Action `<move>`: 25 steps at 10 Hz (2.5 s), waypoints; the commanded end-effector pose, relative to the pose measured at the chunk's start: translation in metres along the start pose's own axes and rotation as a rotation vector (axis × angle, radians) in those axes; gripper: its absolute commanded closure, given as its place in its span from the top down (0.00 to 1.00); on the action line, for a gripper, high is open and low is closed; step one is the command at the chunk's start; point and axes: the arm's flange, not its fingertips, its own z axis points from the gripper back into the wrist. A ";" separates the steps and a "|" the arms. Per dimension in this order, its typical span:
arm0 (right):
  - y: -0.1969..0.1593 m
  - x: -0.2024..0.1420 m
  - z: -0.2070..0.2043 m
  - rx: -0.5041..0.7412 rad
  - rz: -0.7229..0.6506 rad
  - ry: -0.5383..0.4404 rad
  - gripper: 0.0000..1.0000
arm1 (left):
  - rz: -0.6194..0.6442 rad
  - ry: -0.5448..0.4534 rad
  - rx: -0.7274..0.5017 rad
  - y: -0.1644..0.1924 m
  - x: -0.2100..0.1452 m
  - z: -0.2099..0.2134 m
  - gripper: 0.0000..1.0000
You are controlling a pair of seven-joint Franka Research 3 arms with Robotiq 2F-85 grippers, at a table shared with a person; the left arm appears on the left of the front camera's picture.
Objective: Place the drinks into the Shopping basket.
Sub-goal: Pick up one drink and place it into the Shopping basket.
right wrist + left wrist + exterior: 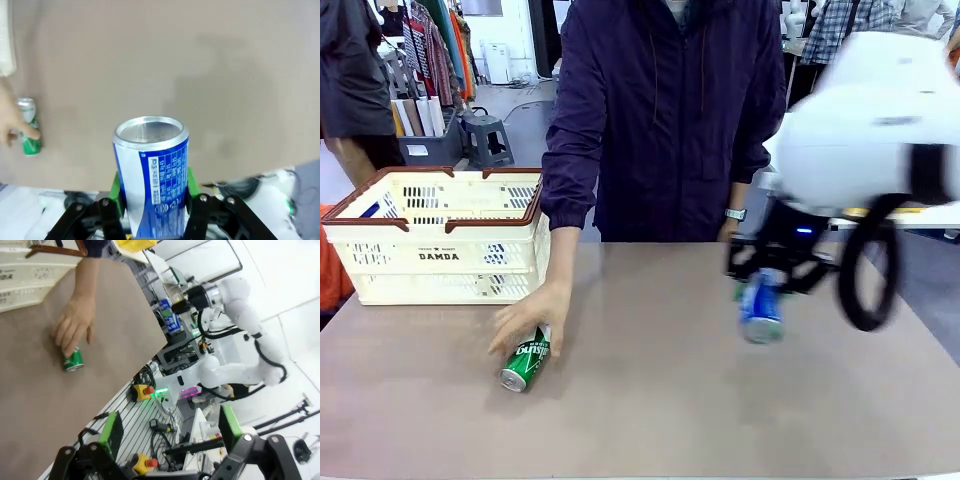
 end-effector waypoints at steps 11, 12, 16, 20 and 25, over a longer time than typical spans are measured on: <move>-0.024 0.022 0.012 -0.163 -0.012 0.017 0.00 | 0.002 -0.011 -0.011 -0.004 0.001 0.001 1.00; 0.006 0.029 0.000 -0.138 0.030 -0.011 0.00 | 0.002 -0.011 -0.011 -0.004 0.001 0.001 1.00; 0.107 0.038 -0.057 -0.084 0.139 -0.046 0.00 | 0.002 -0.011 -0.011 -0.004 0.001 0.001 1.00; 0.162 0.046 -0.135 -0.056 0.185 0.038 0.00 | 0.002 -0.011 -0.011 -0.004 0.001 0.001 1.00; 0.173 0.046 -0.183 -0.052 0.211 0.030 0.00 | 0.002 -0.011 -0.011 -0.004 0.001 0.001 1.00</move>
